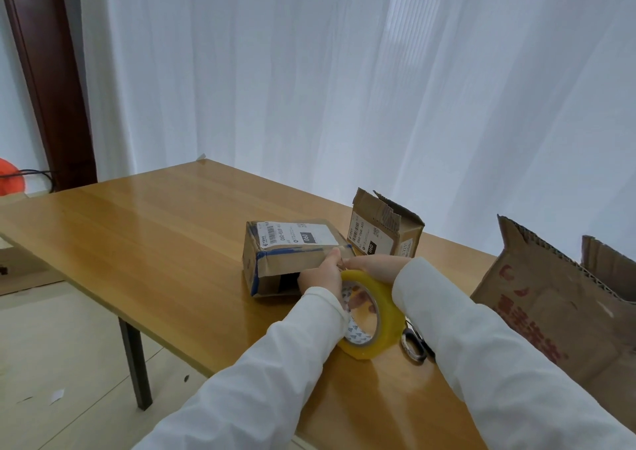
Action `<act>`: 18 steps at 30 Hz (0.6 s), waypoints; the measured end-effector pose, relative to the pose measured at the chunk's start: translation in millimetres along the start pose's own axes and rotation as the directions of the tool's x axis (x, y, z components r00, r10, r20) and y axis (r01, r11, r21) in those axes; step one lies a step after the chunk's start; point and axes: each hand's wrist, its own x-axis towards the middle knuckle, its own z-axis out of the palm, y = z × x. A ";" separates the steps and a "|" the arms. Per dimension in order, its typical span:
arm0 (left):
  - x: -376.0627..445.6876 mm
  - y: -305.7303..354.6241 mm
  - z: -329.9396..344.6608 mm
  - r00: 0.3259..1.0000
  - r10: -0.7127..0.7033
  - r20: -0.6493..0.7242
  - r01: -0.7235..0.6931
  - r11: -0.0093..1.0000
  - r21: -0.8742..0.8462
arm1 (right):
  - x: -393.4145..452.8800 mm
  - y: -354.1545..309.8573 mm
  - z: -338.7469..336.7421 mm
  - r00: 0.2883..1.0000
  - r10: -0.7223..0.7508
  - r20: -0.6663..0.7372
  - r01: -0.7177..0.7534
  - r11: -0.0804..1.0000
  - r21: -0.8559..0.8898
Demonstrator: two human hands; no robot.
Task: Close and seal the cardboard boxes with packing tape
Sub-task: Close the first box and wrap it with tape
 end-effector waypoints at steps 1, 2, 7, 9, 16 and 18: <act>0.5 0.9 0.0 1.000 0.004 0.004 -0.004 1.000 0.000 | -2.4 4.6 -0.3 1.000 0.010 0.021 -0.011 0.999 0.031; 0.4 1.7 -1.1 1.000 0.006 0.004 -0.006 1.000 0.003 | 0.2 9.9 -2.3 0.999 0.002 0.049 -0.005 0.998 0.059; 2.8 6.2 -6.3 0.999 -0.024 0.035 0.024 1.000 0.004 | -8.9 22.6 -16.6 0.983 0.025 0.181 -0.063 0.976 0.209; 1.3 7.7 -5.8 0.994 -0.057 0.097 0.054 0.998 0.026 | -12.3 21.4 -16.4 0.979 0.008 0.202 -0.048 0.980 0.194; 1.3 19.1 -8.4 0.989 0.000 0.145 -0.021 0.989 0.149 | -25.0 17.8 -2.4 0.977 -0.050 0.207 0.007 0.980 0.200; 4.7 22.7 -6.8 0.994 0.025 0.109 -0.042 0.987 0.157 | -23.1 23.4 0.1 0.979 -0.086 0.185 0.041 0.972 0.232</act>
